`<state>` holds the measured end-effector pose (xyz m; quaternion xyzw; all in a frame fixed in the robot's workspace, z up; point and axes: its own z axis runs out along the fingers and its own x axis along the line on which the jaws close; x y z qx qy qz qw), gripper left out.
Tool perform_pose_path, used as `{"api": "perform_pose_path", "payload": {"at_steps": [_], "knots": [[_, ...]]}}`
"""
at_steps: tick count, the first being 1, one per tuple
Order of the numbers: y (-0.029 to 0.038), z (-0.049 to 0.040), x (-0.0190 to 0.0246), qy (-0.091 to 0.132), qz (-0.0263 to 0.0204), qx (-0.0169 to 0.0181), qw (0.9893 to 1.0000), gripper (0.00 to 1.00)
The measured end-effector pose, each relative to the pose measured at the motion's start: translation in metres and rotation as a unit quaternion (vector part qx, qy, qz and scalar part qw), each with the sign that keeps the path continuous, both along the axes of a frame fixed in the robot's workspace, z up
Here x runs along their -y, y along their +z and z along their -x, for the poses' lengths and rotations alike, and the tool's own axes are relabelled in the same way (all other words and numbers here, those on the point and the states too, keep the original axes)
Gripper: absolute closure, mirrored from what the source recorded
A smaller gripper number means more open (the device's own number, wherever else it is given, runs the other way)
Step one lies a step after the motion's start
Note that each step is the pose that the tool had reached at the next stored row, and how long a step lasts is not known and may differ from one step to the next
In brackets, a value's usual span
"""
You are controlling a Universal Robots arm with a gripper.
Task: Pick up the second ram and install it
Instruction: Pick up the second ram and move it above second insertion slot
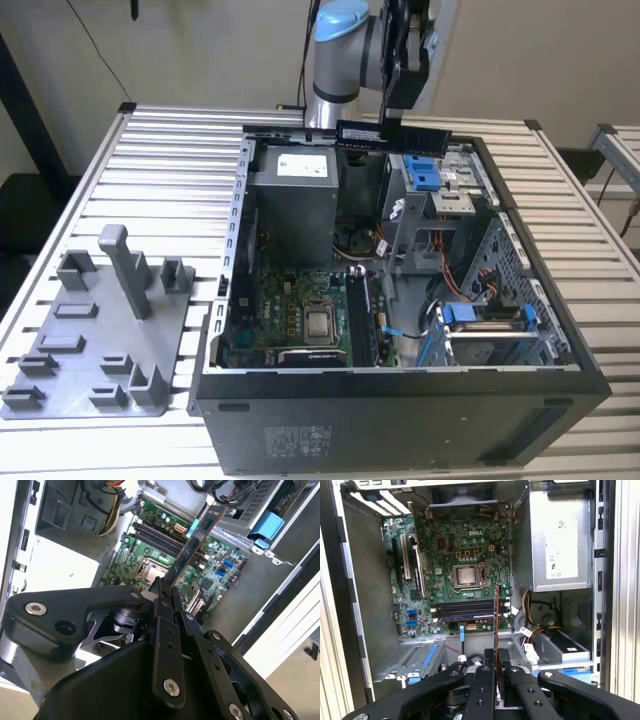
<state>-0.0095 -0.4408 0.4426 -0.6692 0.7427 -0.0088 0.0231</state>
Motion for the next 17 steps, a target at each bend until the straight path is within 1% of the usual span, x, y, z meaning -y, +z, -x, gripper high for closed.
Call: {"api": "perform_pose_path", "payload": {"at_steps": [11,14,17], "knots": [[0.0000,0.0000,0.0000,-0.001,0.0000,0.0000,1.0000,0.86],[-0.0001,0.0000,0.0000,-0.006,0.0000,0.0000,1.0000,0.86],[-0.0003,0.0004,0.0000,-0.015,0.0000,0.0000,0.9999,0.86]]}}
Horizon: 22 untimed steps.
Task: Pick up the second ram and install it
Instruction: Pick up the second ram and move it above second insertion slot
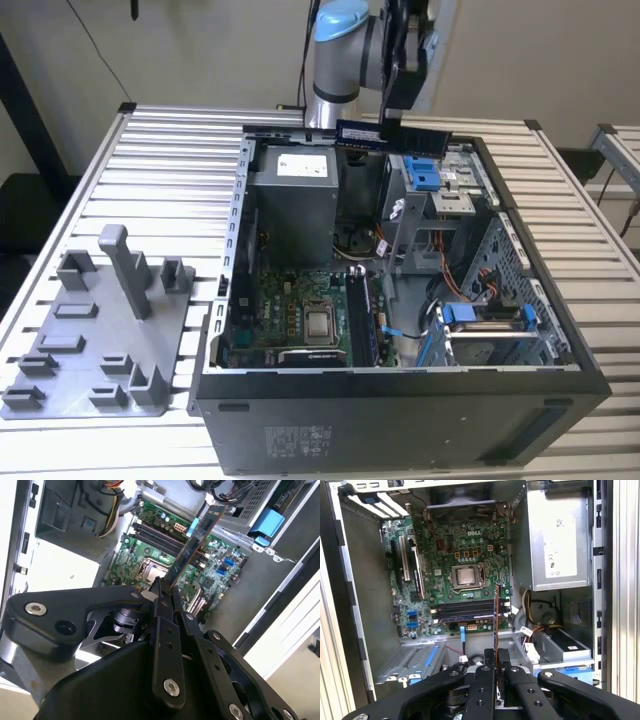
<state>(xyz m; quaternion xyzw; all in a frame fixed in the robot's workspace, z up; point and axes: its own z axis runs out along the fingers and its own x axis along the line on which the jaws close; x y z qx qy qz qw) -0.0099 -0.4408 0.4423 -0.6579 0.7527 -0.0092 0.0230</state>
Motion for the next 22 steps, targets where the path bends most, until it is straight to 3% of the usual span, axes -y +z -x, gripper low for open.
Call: {"api": "perform_pose_path", "payload": {"at_steps": [6,11,17,22], "knots": [[-0.0011,0.0009,0.0000,-0.026,0.0001,0.0000,0.9997,0.86],[-0.0019,0.0017,0.0000,-0.050,0.0001,0.0000,0.9987,0.86],[-0.0025,0.0018,0.0000,-0.081,0.0001,0.0000,0.9967,0.86],[-0.0045,0.0023,0.0000,-0.110,0.0000,-0.0001,0.9939,0.86]]}}
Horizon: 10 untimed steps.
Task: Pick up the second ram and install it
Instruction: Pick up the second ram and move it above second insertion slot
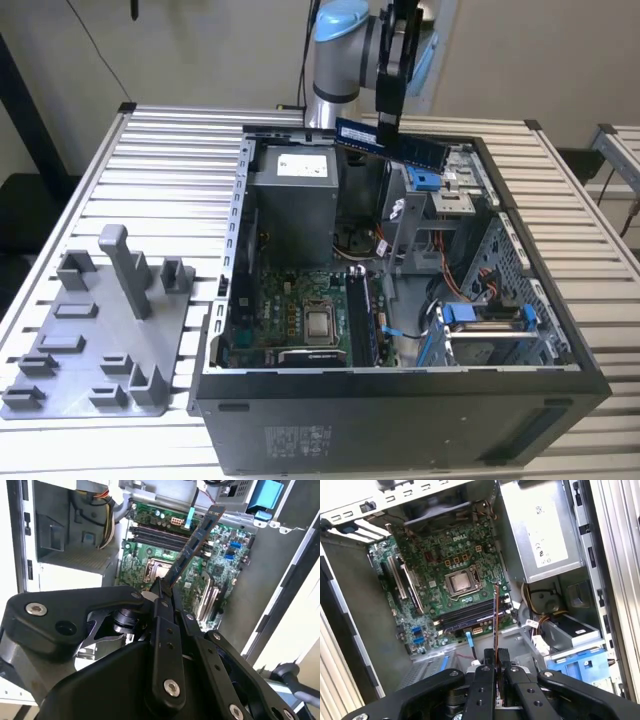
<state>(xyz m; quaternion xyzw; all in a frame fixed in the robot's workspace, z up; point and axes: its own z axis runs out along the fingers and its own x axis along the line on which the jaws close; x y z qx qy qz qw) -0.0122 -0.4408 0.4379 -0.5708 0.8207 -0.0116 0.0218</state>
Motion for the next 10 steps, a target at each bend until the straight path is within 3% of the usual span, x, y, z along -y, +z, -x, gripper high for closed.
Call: {"api": "perform_pose_path", "payload": {"at_steps": [5,10], "knots": [[-0.0007,0.0000,0.0000,-0.027,0.0001,0.0000,0.9996,0.86],[-0.0022,0.0000,0.0000,-0.058,0.0000,0.0000,0.9983,0.86]]}}
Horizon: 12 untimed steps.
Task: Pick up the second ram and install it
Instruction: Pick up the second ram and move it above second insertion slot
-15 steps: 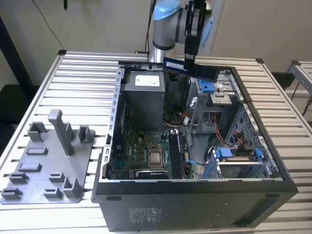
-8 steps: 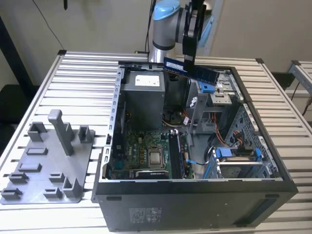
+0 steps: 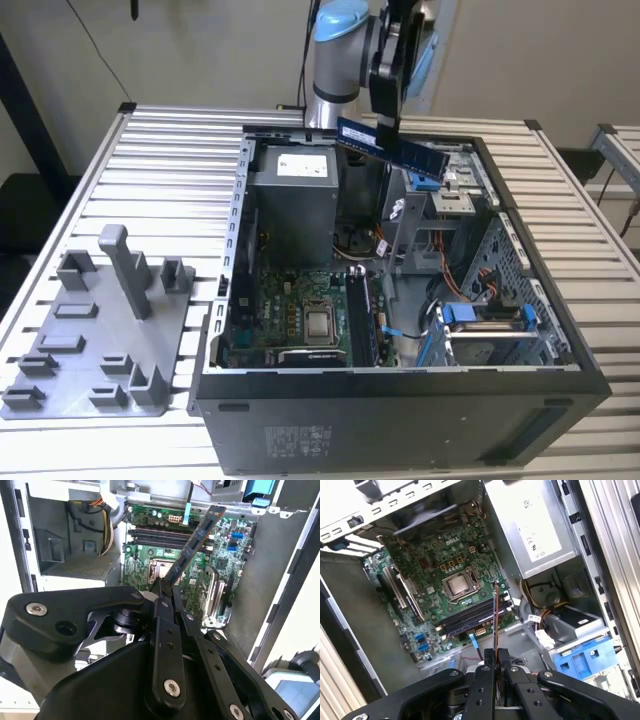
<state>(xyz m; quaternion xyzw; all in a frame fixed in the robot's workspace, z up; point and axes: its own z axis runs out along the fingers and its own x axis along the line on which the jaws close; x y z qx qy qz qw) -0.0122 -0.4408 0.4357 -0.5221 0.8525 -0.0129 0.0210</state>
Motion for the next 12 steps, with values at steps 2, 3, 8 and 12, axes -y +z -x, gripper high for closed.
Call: {"api": "perform_pose_path", "payload": {"at_steps": [2,3,8,12], "knots": [[-0.0005,0.0000,0.0000,-0.012,0.0000,0.0000,0.9999,0.86],[-0.0007,0.0000,0.0000,-0.017,0.0000,0.0000,0.9998,0.86],[-0.0018,0.0000,0.0000,-0.046,0.0000,0.0000,0.9989,0.86],[-0.0029,0.0002,0.0000,-0.068,0.0000,0.0000,0.9977,0.86]]}}
